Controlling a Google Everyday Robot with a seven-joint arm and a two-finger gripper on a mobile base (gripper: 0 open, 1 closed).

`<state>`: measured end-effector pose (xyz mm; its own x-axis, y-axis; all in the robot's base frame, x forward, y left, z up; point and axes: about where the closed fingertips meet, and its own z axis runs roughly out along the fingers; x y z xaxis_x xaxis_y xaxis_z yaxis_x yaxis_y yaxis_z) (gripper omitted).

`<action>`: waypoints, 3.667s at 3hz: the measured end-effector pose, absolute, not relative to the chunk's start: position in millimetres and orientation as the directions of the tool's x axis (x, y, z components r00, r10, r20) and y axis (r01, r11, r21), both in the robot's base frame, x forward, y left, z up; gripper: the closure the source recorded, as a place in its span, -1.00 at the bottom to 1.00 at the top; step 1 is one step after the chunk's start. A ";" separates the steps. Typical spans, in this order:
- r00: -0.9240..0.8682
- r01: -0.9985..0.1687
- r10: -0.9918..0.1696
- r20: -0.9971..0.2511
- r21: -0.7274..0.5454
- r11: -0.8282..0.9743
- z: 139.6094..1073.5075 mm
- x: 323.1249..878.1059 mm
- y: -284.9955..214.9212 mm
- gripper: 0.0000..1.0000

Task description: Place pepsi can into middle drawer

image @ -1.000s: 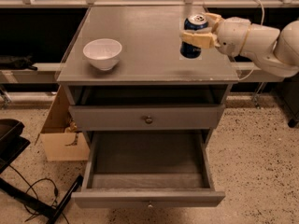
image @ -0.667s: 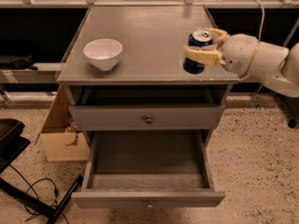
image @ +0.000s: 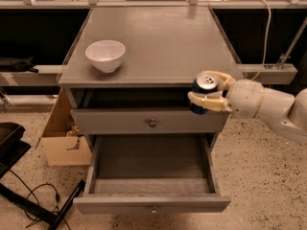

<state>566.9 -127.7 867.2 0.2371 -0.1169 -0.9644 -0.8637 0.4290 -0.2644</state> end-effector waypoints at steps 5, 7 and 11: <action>0.318 -0.837 -0.121 -0.940 -0.339 0.430 746.3 619.8 -162.4 1.00; 0.268 -0.894 0.009 -0.963 -0.245 0.375 694.9 571.1 -121.3 1.00; 0.203 -0.970 -0.040 -0.978 -0.206 0.131 494.2 566.7 -22.5 1.00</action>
Offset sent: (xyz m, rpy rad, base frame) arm 0.0590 -0.0416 -0.1408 -0.0267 -0.1289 0.0120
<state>566.7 -22.5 494.2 0.2027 -0.0402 -0.9784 -0.9697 0.1313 -0.2062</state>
